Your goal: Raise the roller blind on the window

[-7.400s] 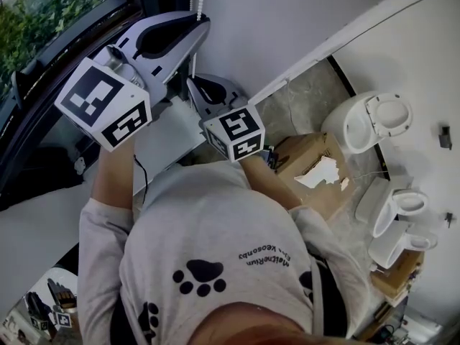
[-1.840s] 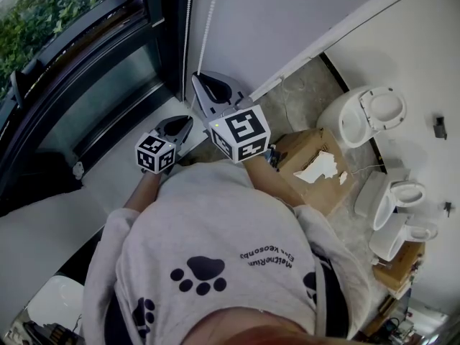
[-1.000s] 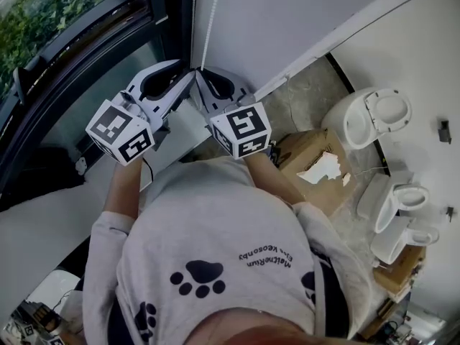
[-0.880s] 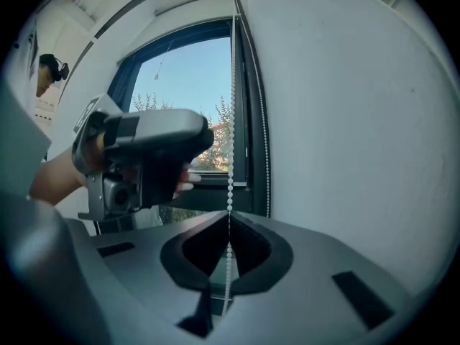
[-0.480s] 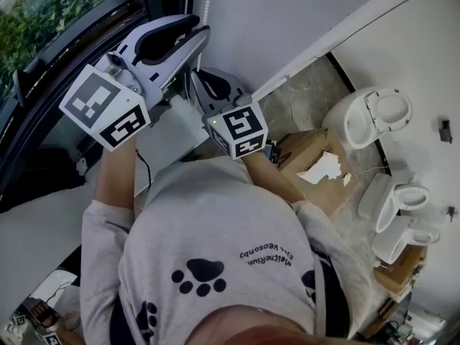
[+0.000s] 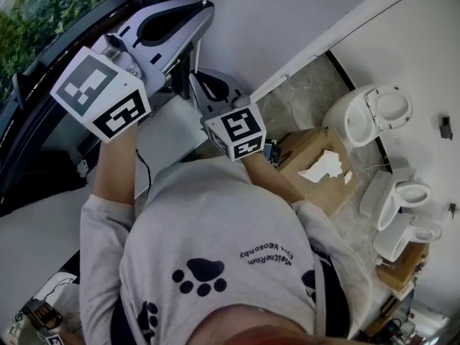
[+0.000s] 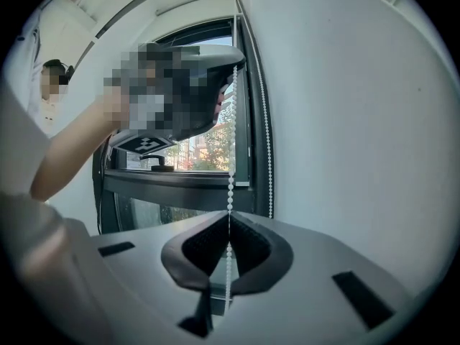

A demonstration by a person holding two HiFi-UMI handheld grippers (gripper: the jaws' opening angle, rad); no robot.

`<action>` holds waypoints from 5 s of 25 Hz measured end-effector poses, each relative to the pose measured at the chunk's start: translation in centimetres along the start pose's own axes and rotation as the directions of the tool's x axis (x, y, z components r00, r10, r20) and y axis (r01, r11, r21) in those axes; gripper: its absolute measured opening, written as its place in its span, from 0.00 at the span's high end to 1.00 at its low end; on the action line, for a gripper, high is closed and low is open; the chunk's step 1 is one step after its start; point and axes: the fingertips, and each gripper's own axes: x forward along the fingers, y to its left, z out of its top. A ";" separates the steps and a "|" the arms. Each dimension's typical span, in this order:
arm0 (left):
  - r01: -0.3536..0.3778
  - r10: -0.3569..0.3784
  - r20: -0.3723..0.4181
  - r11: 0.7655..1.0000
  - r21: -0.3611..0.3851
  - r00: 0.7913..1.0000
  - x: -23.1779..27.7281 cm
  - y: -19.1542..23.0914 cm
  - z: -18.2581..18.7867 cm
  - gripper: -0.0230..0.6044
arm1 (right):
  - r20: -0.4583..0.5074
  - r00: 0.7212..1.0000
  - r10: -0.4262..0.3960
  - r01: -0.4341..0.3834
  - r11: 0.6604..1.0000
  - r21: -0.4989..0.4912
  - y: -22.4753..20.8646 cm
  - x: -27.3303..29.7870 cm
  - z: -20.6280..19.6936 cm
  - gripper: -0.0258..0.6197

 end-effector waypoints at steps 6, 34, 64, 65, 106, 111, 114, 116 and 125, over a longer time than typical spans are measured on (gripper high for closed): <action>0.004 -0.003 0.025 0.999 -0.035 1.000 -0.3 -0.7 0.0 0.95 | 0.002 1.000 -0.003 0.003 1.000 0.005 -0.1 -0.4 0.0 0.95; -0.005 0.001 -0.026 0.987 -0.162 1.000 -1.9 -1.2 -6.7 0.95 | -0.129 0.992 0.000 0.000 1.000 -0.001 0.2 0.2 -6.8 0.95; -0.026 -0.009 -0.113 0.954 -0.299 0.994 -2.9 -2.5 -16.3 0.95 | -0.317 0.948 0.027 -0.013 0.999 0.047 0.2 0.3 -16.4 0.95; -0.025 -0.009 -0.112 0.953 -0.301 0.994 -2.9 -2.5 -16.3 0.95 | -0.317 0.948 0.029 -0.014 0.999 0.049 0.2 0.3 -16.4 0.95; -0.012 -0.013 -0.079 0.953 -0.302 0.997 -3.5 -2.4 -16.2 0.95 | 0.292 0.953 0.079 -0.049 0.993 -0.110 0.2 -3.8 20.8 0.90; -0.012 -0.011 -0.072 0.953 -0.301 0.997 -3.4 -2.4 -16.2 0.95 | 0.294 0.952 0.082 -0.057 0.994 -0.094 0.2 -3.9 20.9 0.93; -0.016 -0.007 -0.076 0.954 -0.298 0.997 -3.2 -2.5 -16.5 0.95 | 0.304 0.951 0.058 -0.027 0.994 -0.107 -0.1 -4.1 20.6 0.93; -0.020 -0.006 -0.087 0.955 -0.295 0.996 -3.1 -2.6 -17.1 0.95 | 0.299 0.953 0.049 -0.019 0.994 -0.104 -0.3 -3.9 20.0 0.93; -0.059 0.019 -0.129 0.948 -0.314 0.991 -3.6 -2.5 -20.7 0.95 | 0.258 0.966 0.025 -0.006 0.997 -0.074 -0.8 -3.3 16.4 0.93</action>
